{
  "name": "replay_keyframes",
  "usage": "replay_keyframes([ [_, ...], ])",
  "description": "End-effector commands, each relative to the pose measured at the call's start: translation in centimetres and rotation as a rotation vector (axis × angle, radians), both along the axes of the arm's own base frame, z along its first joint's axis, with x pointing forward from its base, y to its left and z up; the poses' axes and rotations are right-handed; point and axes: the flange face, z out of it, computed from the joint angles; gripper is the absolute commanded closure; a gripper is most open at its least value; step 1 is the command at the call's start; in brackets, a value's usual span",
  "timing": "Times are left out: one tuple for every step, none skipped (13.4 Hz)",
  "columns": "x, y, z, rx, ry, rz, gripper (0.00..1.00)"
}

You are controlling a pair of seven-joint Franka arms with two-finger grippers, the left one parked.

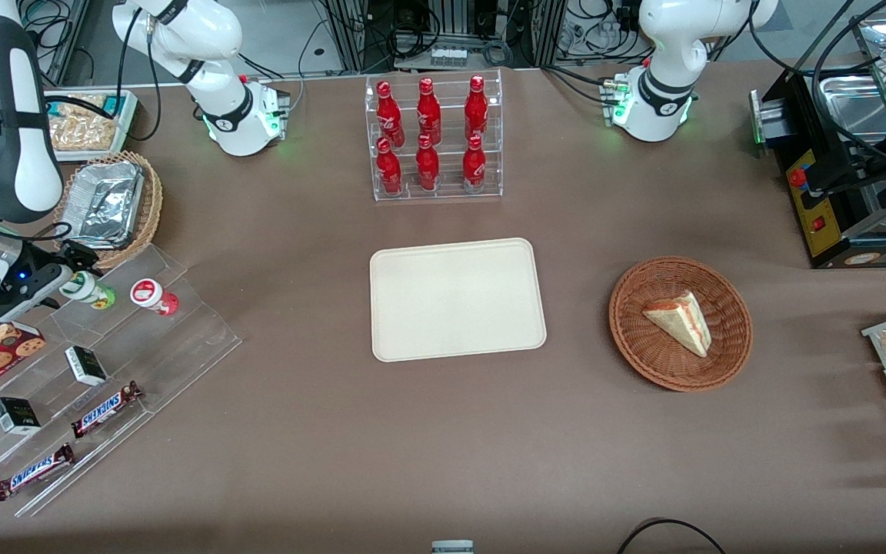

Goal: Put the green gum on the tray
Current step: 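Close the right gripper around the green-and-white gum container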

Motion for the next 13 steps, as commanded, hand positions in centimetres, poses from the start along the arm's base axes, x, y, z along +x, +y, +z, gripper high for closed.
replay_keyframes([
  [-1.2, 0.2, 0.6, 0.009, -0.026, -0.012, 0.01],
  [-1.1, 0.2, 0.7, 0.009, -0.027, -0.012, 0.08],
  [-1.1, 0.3, 0.7, 0.008, -0.027, -0.01, 0.36],
  [-1.1, 0.4, 0.6, 0.009, -0.026, -0.009, 0.72],
  [-1.1, 0.4, 0.6, 0.009, -0.027, -0.009, 0.99],
  [-1.0, 0.3, 0.6, 0.008, -0.029, -0.009, 1.0],
  [-1.0, 0.3, 0.6, 0.007, -0.028, -0.01, 1.0],
  [-0.9, 0.3, 0.7, 0.006, -0.029, -0.01, 1.0],
  [-0.7, 0.6, 0.9, 0.007, -0.028, -0.007, 1.0],
  [-0.5, 0.7, 1.5, 0.004, -0.037, -0.005, 1.0],
  [0.0, 0.9, 2.3, 0.003, -0.043, 0.0, 1.0],
  [0.3, 1.2, 3.1, 0.005, -0.037, 0.003, 1.0],
  [0.9, 2.0, 3.9, 0.007, -0.032, -0.001, 1.0],
])
